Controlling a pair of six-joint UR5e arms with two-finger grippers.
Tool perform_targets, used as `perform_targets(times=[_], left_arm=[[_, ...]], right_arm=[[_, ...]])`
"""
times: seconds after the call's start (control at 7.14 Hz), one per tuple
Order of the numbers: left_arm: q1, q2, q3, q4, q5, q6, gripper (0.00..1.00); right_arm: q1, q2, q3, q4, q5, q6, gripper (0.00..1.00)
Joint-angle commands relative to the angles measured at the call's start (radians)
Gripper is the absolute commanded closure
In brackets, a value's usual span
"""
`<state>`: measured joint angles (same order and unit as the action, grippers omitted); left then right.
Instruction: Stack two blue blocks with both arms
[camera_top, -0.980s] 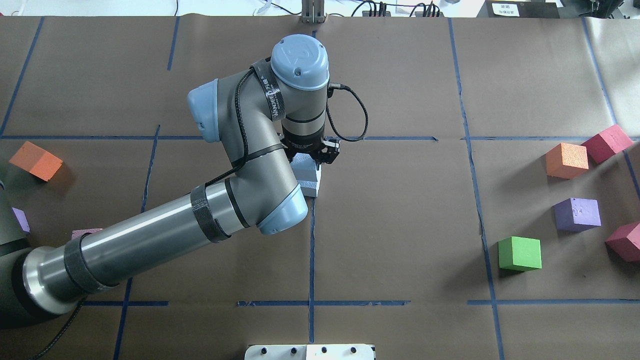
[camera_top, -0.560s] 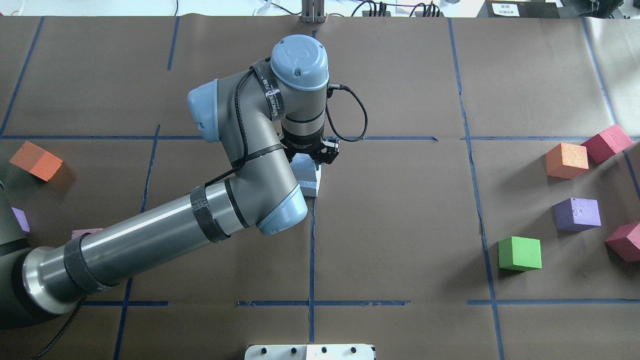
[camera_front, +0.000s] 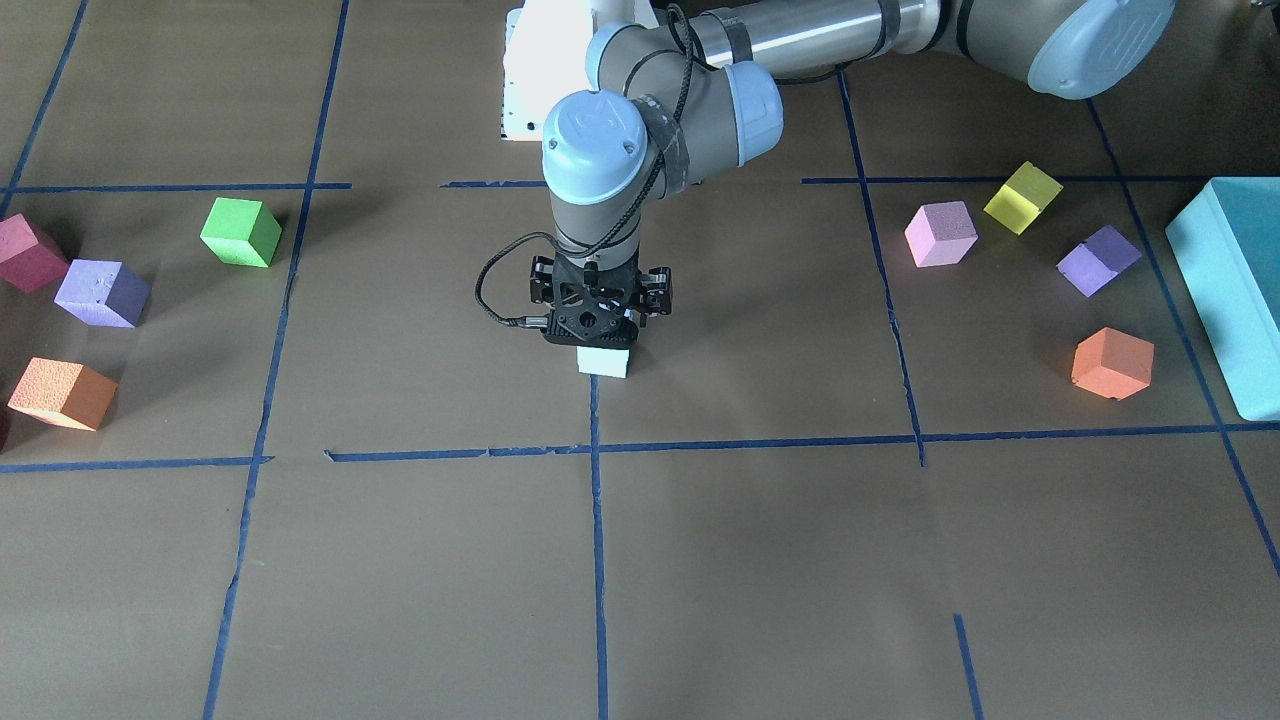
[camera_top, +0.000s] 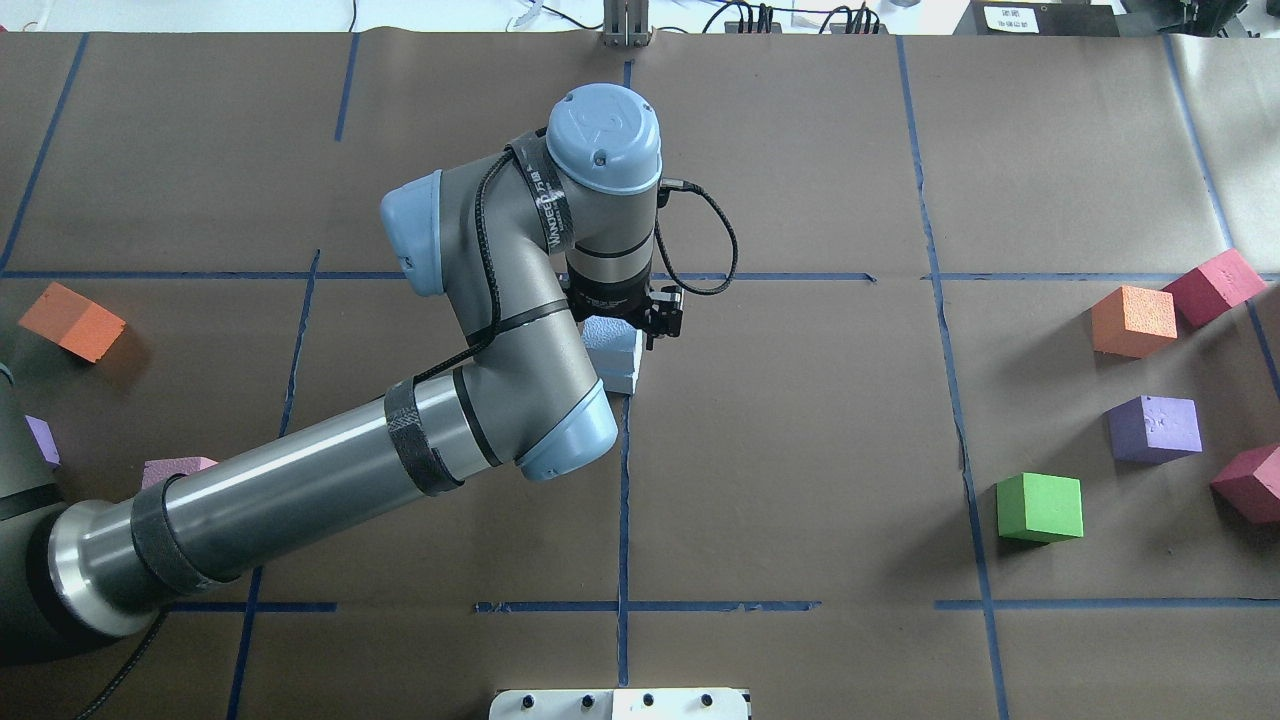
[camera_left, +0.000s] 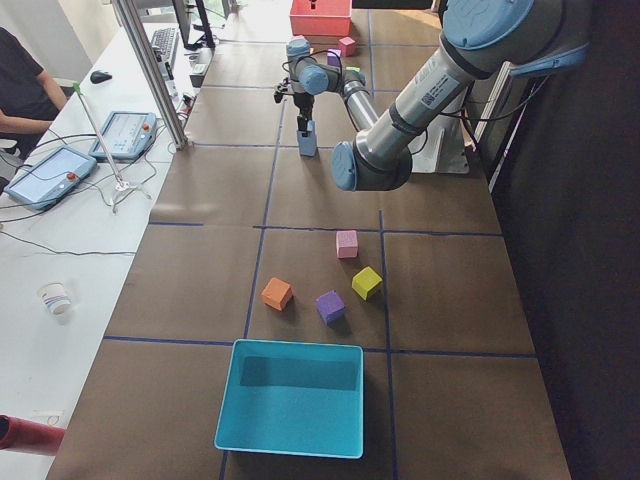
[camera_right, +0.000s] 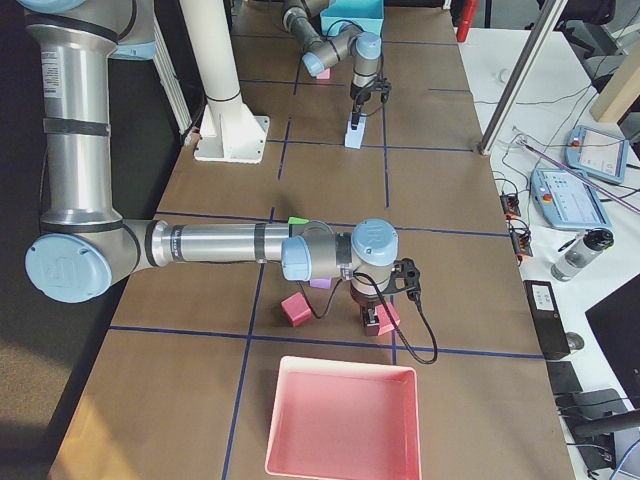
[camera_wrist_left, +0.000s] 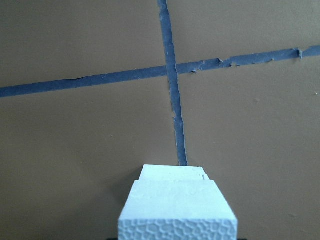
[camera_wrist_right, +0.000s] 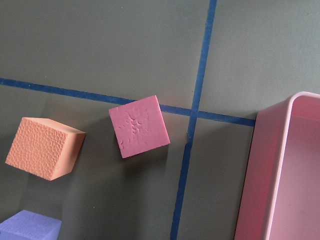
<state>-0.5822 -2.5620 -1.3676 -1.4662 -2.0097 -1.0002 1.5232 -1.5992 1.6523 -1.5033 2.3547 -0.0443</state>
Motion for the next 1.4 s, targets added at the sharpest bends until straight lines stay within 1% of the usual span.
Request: perform_targets(times=[0.0,0.14,0.42,0.56,0.7,0.84,0.98,1.26], left_arm=[[-0.001,-0.001,-0.036,0.012,-0.001,-0.012,0.0],[-0.008,0.002,-0.091,0.041,-0.003,-0.012,0.0],[-0.053,0.006,-0.212,0.152,-0.004,-0.003,0.0],[-0.092,0.032,-0.281,0.205,-0.009,0.005,0.0],[-0.108,0.121,-0.385,0.219,-0.009,0.026,0.0],[-0.161,0.208,-0.46,0.222,-0.012,0.102,0.0],[-0.226,0.3,-0.511,0.222,-0.062,0.18,0.0],[-0.423,0.44,-0.536,0.221,-0.174,0.45,0.0]], right_arm=[[0.0,0.001,0.0,0.0,0.0,0.0,0.0],[0.0,0.001,0.0,0.0,0.0,0.0,0.0],[0.0,0.001,0.001,0.0,0.0,-0.002,0.0],[0.0,-0.01,-0.005,0.005,-0.005,-0.002,0.0],[0.0,-0.022,-0.012,0.005,-0.003,0.001,0.0],[0.0,-0.025,-0.029,0.009,0.0,0.0,0.0],[0.0,-0.027,-0.029,0.008,-0.002,0.001,0.0],[0.027,-0.033,-0.031,0.006,0.018,0.001,0.0]])
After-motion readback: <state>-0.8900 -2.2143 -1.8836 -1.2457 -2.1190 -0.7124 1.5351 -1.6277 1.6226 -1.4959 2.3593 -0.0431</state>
